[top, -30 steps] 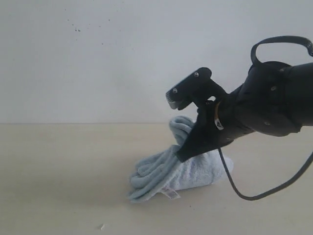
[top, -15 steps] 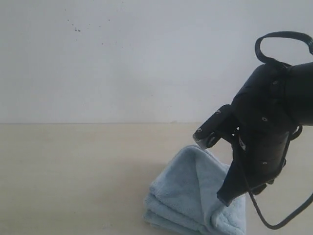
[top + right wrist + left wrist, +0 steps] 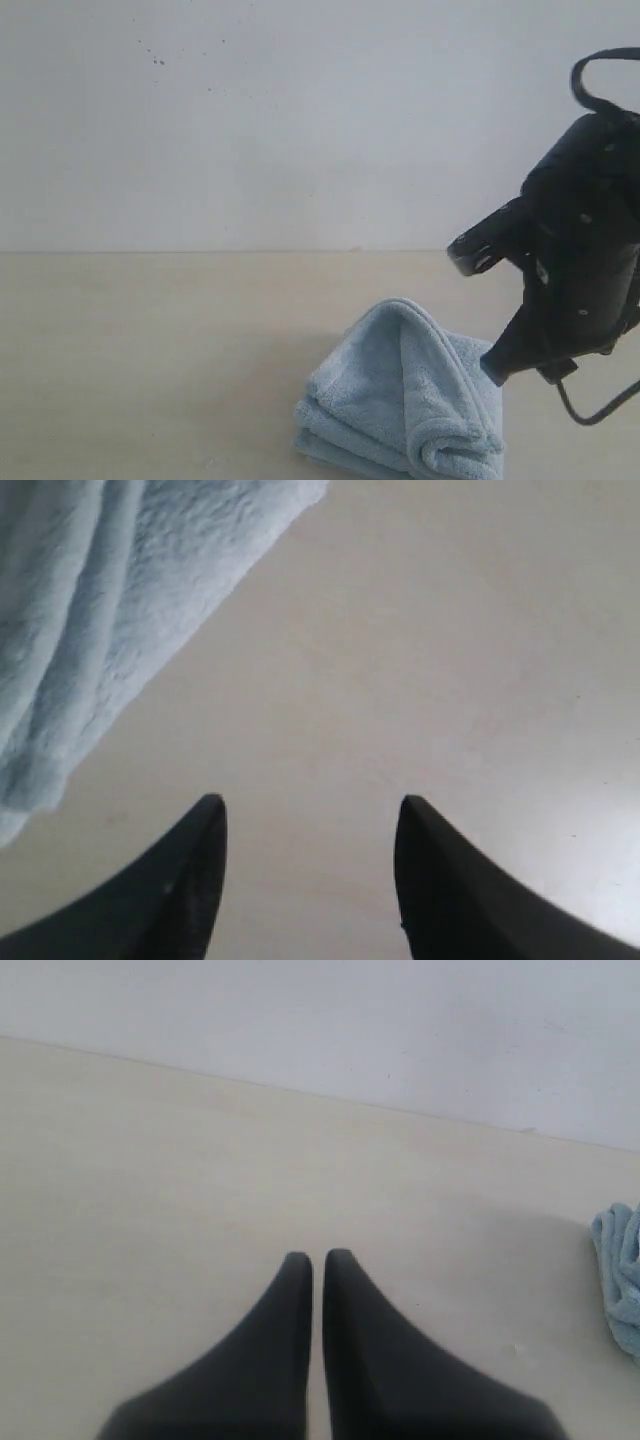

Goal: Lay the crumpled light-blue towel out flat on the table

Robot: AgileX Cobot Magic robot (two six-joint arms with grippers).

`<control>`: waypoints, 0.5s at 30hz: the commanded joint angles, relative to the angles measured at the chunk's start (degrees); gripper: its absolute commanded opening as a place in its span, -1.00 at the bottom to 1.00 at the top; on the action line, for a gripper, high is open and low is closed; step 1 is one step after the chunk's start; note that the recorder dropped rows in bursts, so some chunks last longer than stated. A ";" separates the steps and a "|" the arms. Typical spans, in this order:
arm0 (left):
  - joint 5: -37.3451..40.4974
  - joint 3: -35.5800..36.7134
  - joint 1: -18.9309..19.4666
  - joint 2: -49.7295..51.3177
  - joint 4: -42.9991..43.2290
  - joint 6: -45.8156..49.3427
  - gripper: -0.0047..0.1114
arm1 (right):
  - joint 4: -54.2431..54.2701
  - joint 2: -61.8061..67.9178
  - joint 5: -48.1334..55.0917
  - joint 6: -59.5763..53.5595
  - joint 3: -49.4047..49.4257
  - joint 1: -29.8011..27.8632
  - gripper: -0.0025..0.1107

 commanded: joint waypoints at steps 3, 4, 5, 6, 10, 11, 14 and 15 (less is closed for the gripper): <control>0.02 0.15 0.15 -0.06 1.47 1.26 -0.85 | 45.11 -0.67 -5.93 -28.12 -0.20 -15.61 -0.07; -0.80 0.15 0.15 -0.06 2.36 1.50 -0.85 | 52.62 -0.67 -5.93 -35.53 -0.20 -17.10 -0.07; -3.55 0.15 0.15 -0.06 2.24 0.76 -0.85 | 55.11 -0.67 -6.58 -38.82 -0.20 -17.59 -0.07; -6.87 0.15 0.15 -0.06 0.20 -1.42 -0.85 | 54.78 -0.10 -7.37 -38.55 -0.20 -17.69 -0.07; -14.97 0.15 0.15 -0.06 -14.84 -8.81 -0.85 | 54.76 6.54 -7.79 -38.15 -0.10 -17.74 -0.07; -14.97 0.15 0.15 -0.06 -14.95 -8.80 -0.85 | 54.76 7.92 -7.51 -38.15 -0.10 -17.84 -0.07; -14.25 0.15 0.15 -0.06 -14.96 -8.61 -0.85 | 56.57 10.75 -7.11 -38.06 -0.10 -18.36 -0.07; -14.11 0.15 0.15 -0.06 -14.96 -8.61 -0.85 | 56.85 11.24 -7.11 -38.06 -0.10 -18.47 -0.07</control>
